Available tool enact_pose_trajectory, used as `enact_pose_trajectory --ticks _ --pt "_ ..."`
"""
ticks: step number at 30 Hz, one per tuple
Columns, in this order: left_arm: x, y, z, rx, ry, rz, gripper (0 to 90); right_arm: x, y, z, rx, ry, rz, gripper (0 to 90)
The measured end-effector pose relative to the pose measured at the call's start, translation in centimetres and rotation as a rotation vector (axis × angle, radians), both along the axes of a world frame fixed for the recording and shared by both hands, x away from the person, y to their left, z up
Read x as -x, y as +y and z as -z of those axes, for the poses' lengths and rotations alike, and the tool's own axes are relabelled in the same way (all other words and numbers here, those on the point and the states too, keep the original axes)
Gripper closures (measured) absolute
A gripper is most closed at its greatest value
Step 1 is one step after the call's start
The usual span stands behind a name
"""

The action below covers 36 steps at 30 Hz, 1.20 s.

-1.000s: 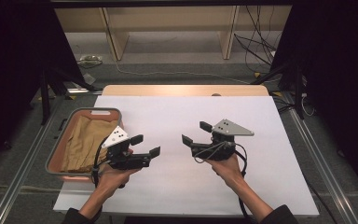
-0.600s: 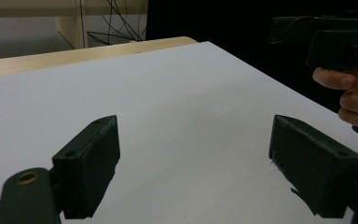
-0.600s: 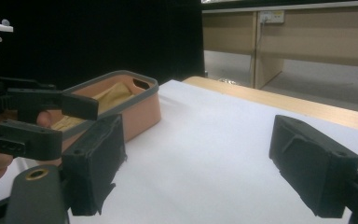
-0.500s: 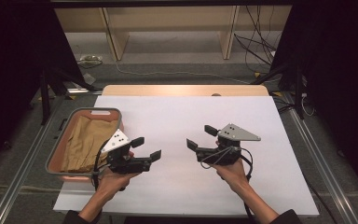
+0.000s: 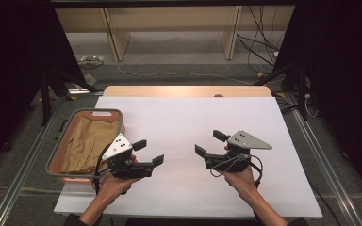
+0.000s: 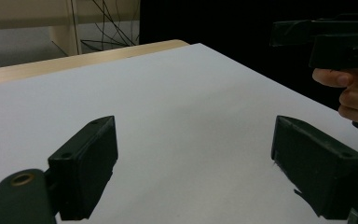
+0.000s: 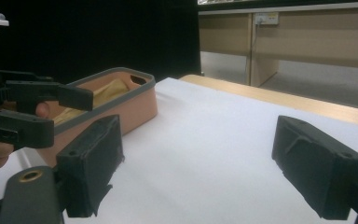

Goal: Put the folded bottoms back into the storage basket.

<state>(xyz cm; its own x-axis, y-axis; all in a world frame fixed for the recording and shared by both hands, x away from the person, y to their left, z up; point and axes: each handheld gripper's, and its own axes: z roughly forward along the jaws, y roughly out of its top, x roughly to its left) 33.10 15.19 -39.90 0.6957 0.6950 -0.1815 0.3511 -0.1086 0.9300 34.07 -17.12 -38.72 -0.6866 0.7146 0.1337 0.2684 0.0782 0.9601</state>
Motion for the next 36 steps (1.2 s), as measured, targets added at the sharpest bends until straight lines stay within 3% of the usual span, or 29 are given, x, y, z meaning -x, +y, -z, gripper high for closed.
enact_pose_trajectory --ticks 27,36 --pt "1.2 0.5 0.2 -0.014 -0.094 0.021 9.4 2.4 -2.3 1.4 0.023 -0.007 0.036 13.9" --pt "1.7 0.5 0.6 0.002 -0.092 0.022 8.5 3.4 -2.9 1.7 0.024 -0.009 0.04 14.0"
